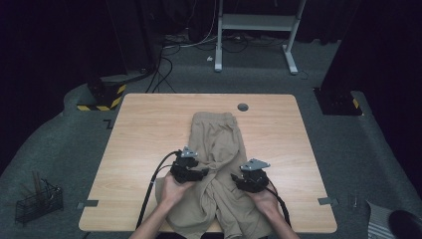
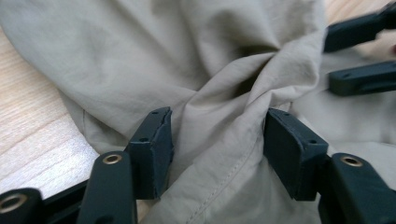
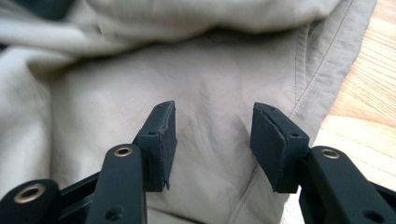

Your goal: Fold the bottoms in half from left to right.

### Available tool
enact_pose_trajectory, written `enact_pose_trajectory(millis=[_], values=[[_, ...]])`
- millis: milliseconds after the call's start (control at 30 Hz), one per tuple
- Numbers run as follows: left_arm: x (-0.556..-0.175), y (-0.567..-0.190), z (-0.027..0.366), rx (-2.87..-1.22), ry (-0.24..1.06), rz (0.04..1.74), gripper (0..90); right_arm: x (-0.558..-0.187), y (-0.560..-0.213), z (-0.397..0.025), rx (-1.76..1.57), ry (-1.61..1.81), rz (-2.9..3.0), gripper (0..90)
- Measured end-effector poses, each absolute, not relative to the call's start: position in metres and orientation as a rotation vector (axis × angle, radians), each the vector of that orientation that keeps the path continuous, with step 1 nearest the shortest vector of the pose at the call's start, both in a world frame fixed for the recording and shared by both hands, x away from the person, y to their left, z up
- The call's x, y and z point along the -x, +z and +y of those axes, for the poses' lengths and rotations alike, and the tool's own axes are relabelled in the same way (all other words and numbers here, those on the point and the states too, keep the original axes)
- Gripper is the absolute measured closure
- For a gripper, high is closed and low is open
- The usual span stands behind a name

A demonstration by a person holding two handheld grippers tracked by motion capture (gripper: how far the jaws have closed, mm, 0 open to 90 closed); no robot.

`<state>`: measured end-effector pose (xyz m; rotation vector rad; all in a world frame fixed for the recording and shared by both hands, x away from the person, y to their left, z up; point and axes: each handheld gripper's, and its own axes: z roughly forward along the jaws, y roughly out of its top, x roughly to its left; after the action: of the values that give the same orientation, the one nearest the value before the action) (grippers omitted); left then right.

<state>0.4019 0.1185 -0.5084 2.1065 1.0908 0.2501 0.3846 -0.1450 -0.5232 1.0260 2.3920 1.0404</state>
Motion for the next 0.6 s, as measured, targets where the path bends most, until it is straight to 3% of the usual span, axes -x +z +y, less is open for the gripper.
enact_pose_trajectory(millis=[300,467,600], values=[[-0.427,-0.514,0.116,-2.144,0.369,1.087,44.5,-0.400,-0.523,-0.137,-1.041,1.031,2.375,48.8],[-0.461,-0.511,0.121,-2.157,0.442,1.163,40.8,-0.424,-0.524,-0.121,-1.080,1.018,2.340,48.6],[-0.461,-0.504,0.124,-2.142,0.452,1.183,39.8,-0.437,-0.524,-0.115,-1.099,1.014,2.336,44.8]])
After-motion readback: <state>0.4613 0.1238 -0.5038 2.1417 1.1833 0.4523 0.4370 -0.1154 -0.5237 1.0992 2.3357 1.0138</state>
